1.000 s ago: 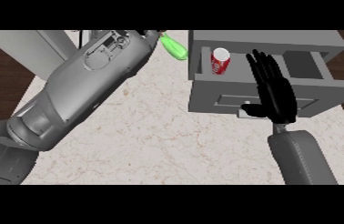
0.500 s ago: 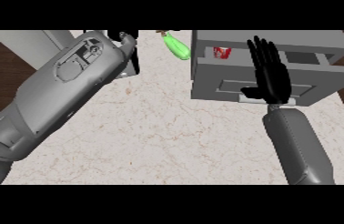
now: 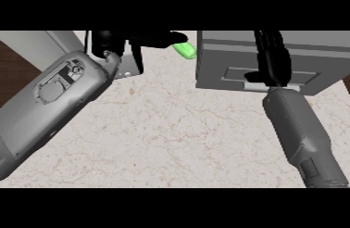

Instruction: Pick up the can, place it into the drawer and close the drawer

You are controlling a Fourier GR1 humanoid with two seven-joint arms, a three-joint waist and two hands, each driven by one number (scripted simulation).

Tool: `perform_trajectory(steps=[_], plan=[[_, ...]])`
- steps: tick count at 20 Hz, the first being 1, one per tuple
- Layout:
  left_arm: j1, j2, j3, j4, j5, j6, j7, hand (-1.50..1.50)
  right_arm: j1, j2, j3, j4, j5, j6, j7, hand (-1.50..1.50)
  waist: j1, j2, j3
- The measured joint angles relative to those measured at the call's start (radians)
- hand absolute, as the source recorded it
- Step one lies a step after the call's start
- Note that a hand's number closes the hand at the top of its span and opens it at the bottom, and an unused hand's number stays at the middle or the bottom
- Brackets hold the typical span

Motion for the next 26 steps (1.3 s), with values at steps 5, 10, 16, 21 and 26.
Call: perform_trajectory(steps=[5, 10, 16, 21, 26], plan=[[0.051, 0.027, -0.002, -0.072, -0.021, 0.005, 0.019, -1.5, -0.095, 0.004, -0.031, 0.139, -0.001, -0.061, -0.002, -1.5, 0.003, 0.005, 0.007], [0.123, 0.061, 0.005, -0.152, -0.032, -0.003, 0.011, -1.5, -0.167, -0.013, -0.049, 0.226, 0.009, -0.085, 0.021, -1.5, 0.009, 0.006, 0.006], [0.179, 0.078, 0.017, -0.197, -0.044, -0.016, -0.001, -1.5, -0.251, -0.033, -0.061, 0.323, 0.019, -0.067, 0.023, -1.5, 0.011, 0.019, 0.008], [0.215, 0.078, 0.022, -0.221, -0.056, -0.017, -0.011, -1.5, -0.291, -0.043, -0.079, 0.371, 0.007, -0.042, -0.015, -1.5, 0.008, 0.025, 0.01], [0.238, 0.082, 0.029, -0.237, -0.062, -0.018, -0.017, -1.5, -0.306, -0.035, -0.146, 0.368, -0.069, -0.019, -0.117, -1.5, 0.002, 0.029, 0.013]])
